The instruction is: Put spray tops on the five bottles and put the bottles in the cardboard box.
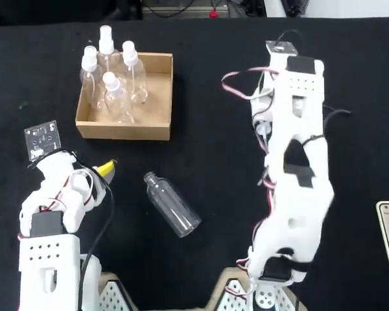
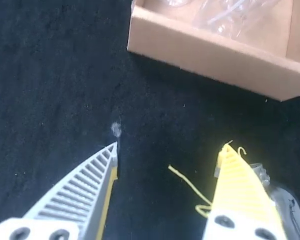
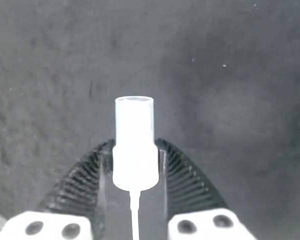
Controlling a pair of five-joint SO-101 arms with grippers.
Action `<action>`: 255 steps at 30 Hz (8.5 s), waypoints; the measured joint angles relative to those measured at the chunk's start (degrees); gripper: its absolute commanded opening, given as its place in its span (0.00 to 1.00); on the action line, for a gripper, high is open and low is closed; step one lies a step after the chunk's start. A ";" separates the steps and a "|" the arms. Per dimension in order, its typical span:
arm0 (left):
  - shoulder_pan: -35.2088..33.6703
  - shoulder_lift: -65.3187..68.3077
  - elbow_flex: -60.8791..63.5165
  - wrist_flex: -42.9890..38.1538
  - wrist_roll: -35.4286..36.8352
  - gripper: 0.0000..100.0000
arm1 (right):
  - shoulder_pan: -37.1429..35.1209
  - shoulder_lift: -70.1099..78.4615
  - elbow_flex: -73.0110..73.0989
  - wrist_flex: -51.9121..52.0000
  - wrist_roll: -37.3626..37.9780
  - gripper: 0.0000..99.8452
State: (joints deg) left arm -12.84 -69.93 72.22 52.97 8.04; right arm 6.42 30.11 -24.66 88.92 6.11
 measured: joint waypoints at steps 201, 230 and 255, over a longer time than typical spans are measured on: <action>12.75 32.18 -23.65 0.62 -27.52 0.15 | -7.65 -44.92 35.52 -21.80 -13.36 0.01; 35.96 7.65 -8.09 -14.42 -21.10 0.15 | -7.65 -60.13 37.54 -28.13 -28.66 0.01; 45.63 1.85 -6.15 -14.51 -20.04 0.15 | -8.35 -78.95 57.93 -41.49 -30.77 0.01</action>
State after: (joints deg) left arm 32.79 -68.09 66.07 38.46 -12.00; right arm -1.93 -48.84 33.27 47.43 -24.66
